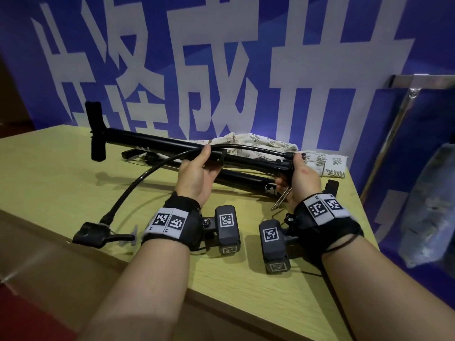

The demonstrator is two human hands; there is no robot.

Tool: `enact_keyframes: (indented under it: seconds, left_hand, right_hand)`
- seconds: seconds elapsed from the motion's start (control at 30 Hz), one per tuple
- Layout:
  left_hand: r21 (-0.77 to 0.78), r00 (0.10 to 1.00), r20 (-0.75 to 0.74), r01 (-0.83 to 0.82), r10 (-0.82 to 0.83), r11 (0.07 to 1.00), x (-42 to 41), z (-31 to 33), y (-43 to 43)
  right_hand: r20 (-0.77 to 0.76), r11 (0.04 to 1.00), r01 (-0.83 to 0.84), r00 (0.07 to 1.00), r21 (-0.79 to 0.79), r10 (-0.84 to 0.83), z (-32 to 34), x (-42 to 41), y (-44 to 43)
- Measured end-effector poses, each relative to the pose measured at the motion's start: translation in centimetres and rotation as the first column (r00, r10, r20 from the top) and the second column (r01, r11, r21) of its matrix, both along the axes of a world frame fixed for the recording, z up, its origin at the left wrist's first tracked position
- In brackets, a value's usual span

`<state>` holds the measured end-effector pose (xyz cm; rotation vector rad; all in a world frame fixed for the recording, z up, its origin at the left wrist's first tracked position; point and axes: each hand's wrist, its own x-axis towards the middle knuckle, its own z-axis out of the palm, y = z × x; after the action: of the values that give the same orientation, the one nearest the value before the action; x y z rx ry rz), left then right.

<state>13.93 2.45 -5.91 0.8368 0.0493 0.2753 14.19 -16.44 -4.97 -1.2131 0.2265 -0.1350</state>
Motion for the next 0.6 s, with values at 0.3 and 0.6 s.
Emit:
enact_keyframes:
  seconds: [0.3,0.6]
  left_hand:
    - [0.069,0.987,-0.059,-0.145,0.149,0.987,-0.2,-0.1,-0.1]
    - [0.116,0.986,-0.067,-0.142,0.150,0.983,-0.7,0.0,-0.9]
  right_hand:
    - [0.097,0.986,0.016,0.995,-0.167,0.001,-0.3,0.1,0.3]
    - [0.164,0.957,-0.142,0.969,-0.252,0.186,-0.3,-0.5,1.5]
